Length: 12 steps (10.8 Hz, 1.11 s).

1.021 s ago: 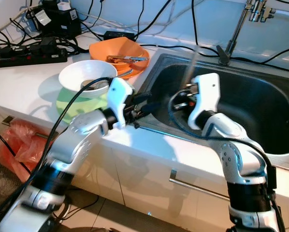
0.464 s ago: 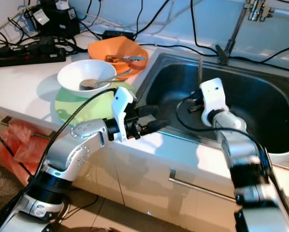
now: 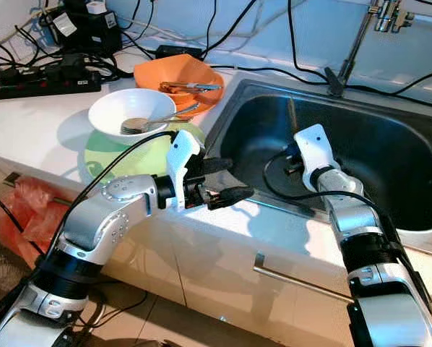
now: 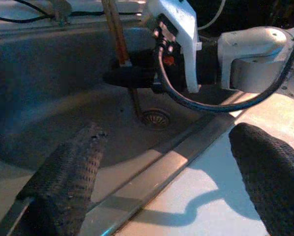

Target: Kitchen organization

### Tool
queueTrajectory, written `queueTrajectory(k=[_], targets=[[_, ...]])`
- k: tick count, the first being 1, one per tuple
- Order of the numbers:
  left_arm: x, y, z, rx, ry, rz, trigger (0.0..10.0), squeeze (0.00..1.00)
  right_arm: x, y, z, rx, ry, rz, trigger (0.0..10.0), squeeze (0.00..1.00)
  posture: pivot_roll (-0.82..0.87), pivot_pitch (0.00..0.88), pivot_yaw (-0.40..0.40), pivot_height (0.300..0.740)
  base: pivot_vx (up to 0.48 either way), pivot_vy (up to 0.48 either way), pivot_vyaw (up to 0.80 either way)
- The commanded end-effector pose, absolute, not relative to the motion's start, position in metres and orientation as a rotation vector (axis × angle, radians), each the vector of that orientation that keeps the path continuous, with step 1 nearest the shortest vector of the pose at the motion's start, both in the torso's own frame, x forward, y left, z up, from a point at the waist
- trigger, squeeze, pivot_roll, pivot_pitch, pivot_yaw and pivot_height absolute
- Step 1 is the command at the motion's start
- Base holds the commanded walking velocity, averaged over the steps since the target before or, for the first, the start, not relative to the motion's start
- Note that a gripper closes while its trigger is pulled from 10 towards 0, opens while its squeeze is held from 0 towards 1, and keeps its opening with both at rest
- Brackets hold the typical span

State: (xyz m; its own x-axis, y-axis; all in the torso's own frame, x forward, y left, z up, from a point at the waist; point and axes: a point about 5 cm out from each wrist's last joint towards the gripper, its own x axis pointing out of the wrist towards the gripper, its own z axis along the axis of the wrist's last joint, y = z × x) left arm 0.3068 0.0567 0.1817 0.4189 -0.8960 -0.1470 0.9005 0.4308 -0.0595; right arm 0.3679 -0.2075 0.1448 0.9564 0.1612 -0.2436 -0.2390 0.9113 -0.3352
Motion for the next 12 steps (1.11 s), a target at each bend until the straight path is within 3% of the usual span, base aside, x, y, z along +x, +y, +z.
queueTrajectory(k=[1, 6, 11, 12], targets=[[0.305, 0.053, 0.187, 0.056, 0.160, -1.156, 10.0, 0.00, 0.372, -0.210, 0.153, -0.358, 0.179, 0.200, 10.0, 1.00, 0.07, 0.043, -0.017, 0.740, 0.000, 0.000, 0.00], [0.307, 0.057, 0.185, 0.060, 0.165, -1.115, 10.0, 0.00, 0.373, -0.201, 0.160, -0.338, 0.118, 0.239, 10.0, 1.00, 0.07, 0.045, -0.021, 0.740, 0.000, 0.000, 0.00], [0.325, 0.088, 0.217, 0.081, -0.094, -0.761, 10.0, 0.00, 0.362, -0.206, 0.208, -0.144, -0.184, 0.173, 10.0, 1.00, 0.08, 0.045, -0.030, 0.740, 0.000, 0.000, 0.00], [0.329, 0.097, 0.221, 0.071, -0.141, -0.665, 10.0, 0.00, 0.358, -0.205, 0.213, -0.074, -0.215, 0.167, 10.0, 0.85, 0.08, 0.046, -0.030, 0.740, 0.000, 0.000, 0.00]])
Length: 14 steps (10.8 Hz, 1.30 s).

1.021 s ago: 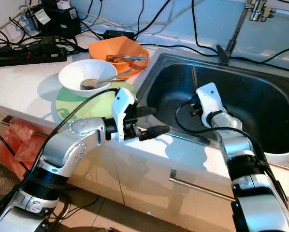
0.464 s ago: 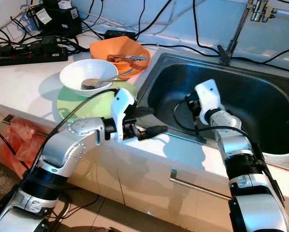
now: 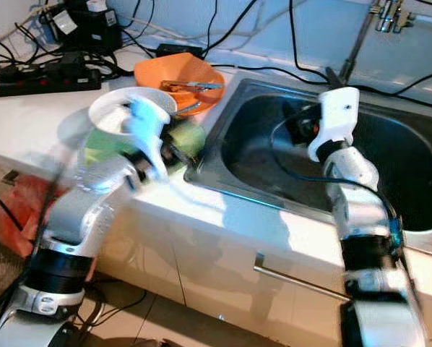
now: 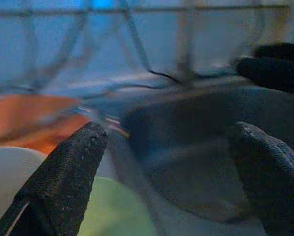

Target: Kitchen organization

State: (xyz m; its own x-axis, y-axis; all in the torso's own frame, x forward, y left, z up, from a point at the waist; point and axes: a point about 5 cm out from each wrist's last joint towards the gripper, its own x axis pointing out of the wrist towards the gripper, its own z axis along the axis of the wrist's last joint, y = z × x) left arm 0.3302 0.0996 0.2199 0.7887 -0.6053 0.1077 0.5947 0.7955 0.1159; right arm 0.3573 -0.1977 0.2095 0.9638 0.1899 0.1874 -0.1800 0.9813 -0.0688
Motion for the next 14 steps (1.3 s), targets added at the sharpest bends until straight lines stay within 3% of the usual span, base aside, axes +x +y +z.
queueTrajectory(k=[1, 7, 9, 11, 14], targets=[[0.332, 0.106, 0.220, 0.105, -0.167, -0.580, 10.0, 0.00, 0.354, -0.202, 0.214, 0.010, -0.190, 0.162, 10.0, 0.00, 0.08, 0.043, -0.029, 0.740, 0.000, 0.000, 0.00], [0.339, 0.118, 0.210, 0.076, -0.165, -0.451, 10.0, 0.00, 0.338, -0.180, 0.228, 0.105, -0.217, 0.222, 10.0, 0.00, 0.07, 0.037, -0.025, 0.740, 0.000, 0.000, 0.00], [0.346, 0.118, 0.208, -0.098, -0.145, -0.392, 10.0, 0.00, 0.332, -0.164, 0.228, 0.098, -0.219, 0.251, 10.0, 0.00, 0.07, 0.038, -0.026, 0.740, 0.000, 0.000, 0.00], [0.352, 0.115, 0.206, 0.102, -0.141, -0.423, 10.0, 0.00, 0.326, -0.156, 0.222, 0.255, -0.146, 0.321, 10.0, 0.00, 0.07, 0.041, -0.026, 0.740, 0.000, 0.000, 0.00], [0.362, 0.123, 0.209, 0.236, -0.188, -0.446, 10.0, 0.00, 0.317, -0.152, 0.226, 0.285, -0.154, 0.369, 10.0, 0.00, 0.06, 0.046, -0.008, 0.740, 0.000, 0.000, 0.00]])
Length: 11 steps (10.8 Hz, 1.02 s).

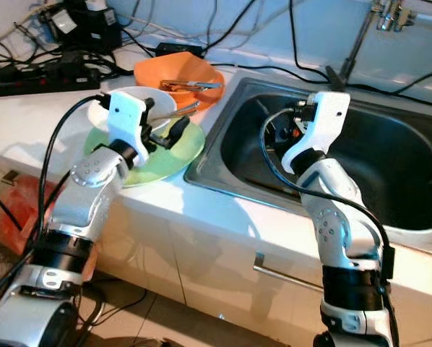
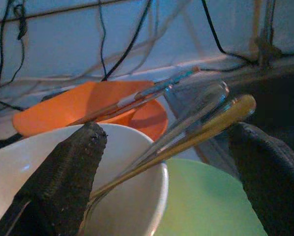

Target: Kitchen organization

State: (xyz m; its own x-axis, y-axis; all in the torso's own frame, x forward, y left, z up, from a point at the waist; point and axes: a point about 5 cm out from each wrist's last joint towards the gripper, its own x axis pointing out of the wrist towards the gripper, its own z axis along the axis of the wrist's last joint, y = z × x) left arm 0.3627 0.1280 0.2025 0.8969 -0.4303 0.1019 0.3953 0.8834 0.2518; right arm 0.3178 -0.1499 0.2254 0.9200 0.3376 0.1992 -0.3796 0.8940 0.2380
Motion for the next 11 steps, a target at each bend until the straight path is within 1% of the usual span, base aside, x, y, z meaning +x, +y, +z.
queueTrajectory(k=[1, 2, 3, 4, 5, 11], targets=[[0.365, 0.123, 0.213, 0.276, -0.169, -0.457, 10.0, 0.00, 0.313, -0.148, 0.225, 0.288, -0.148, 0.401, 10.0, 0.00, 0.06, 0.049, -0.003, 0.740, 0.000, 0.000, 0.00], [0.370, 0.122, 0.215, 0.320, -0.153, -0.480, 10.0, 0.00, 0.306, -0.140, 0.223, 0.287, -0.125, 0.472, 10.0, 0.00, 0.06, 0.052, 0.004, 0.740, 0.000, 0.000, 0.00], [0.377, 0.119, 0.218, 0.346, -0.157, -0.501, 10.0, 0.00, 0.296, -0.130, 0.218, 0.253, -0.068, 0.584, 10.0, 0.00, 0.05, 0.055, 0.012, 0.740, 0.000, 0.000, 0.00], [0.381, 0.117, 0.221, 0.351, -0.163, -0.522, 7.0, 0.00, 0.289, -0.124, 0.213, 0.238, -0.022, 0.645, 10.0, 0.00, 0.05, 0.057, 0.020, 0.740, 0.000, 0.000, 0.00], [0.382, 0.117, 0.222, 0.349, -0.164, -0.535, 0.0, 0.00, 0.286, -0.123, 0.211, 0.226, -0.004, 0.657, 10.0, 0.00, 0.05, 0.058, 0.025, 0.740, 0.000, 0.000, 0.00], [0.385, 0.117, 0.218, 0.337, -0.162, -0.584, 0.0, 0.00, 0.282, -0.126, 0.208, 0.199, 0.025, 0.653, 10.0, 0.00, 0.05, 0.063, 0.030, 0.740, 0.000, 0.000, 0.00]])
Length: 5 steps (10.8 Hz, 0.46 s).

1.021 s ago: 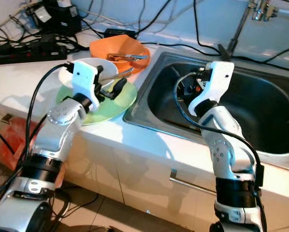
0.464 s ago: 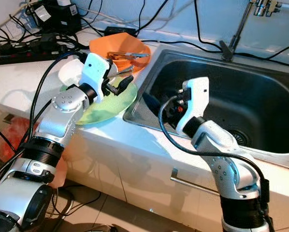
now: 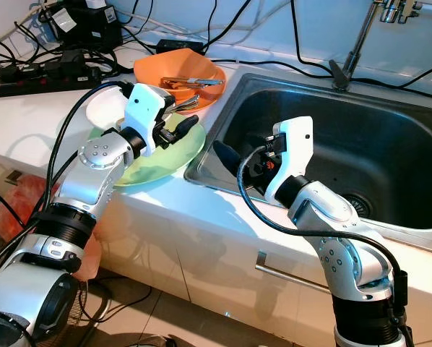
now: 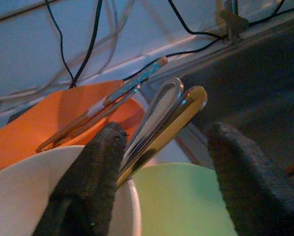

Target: Kitchen organization

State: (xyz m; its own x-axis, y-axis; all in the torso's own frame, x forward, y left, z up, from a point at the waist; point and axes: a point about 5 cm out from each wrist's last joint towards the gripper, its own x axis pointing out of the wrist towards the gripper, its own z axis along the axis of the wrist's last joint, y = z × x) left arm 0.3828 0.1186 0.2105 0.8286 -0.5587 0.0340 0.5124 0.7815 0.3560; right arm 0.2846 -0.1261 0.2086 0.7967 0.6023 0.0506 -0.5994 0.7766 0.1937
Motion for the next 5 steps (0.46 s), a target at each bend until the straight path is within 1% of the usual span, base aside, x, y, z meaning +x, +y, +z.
queueTrajectory(k=[1, 5], targets=[[0.3853, 0.1178, 0.2193, 0.331, -0.167, -0.582, 0.0, 0.00, 0.2827, -0.1270, 0.2085, 0.197, 0.027, 0.652, 10.0, 0.00, 0.05, 0.064, 0.025, 0.740, 0.000, 0.000, 0.00], [0.3850, 0.1209, 0.2162, 0.304, -0.172, -0.569, 0.0, 0.00, 0.2852, -0.1278, 0.2084, 0.192, 0.024, 0.633, 10.0, 0.00, 0.05, 0.062, 0.020, 0.740, 0.000, 0.000, 0.00]])
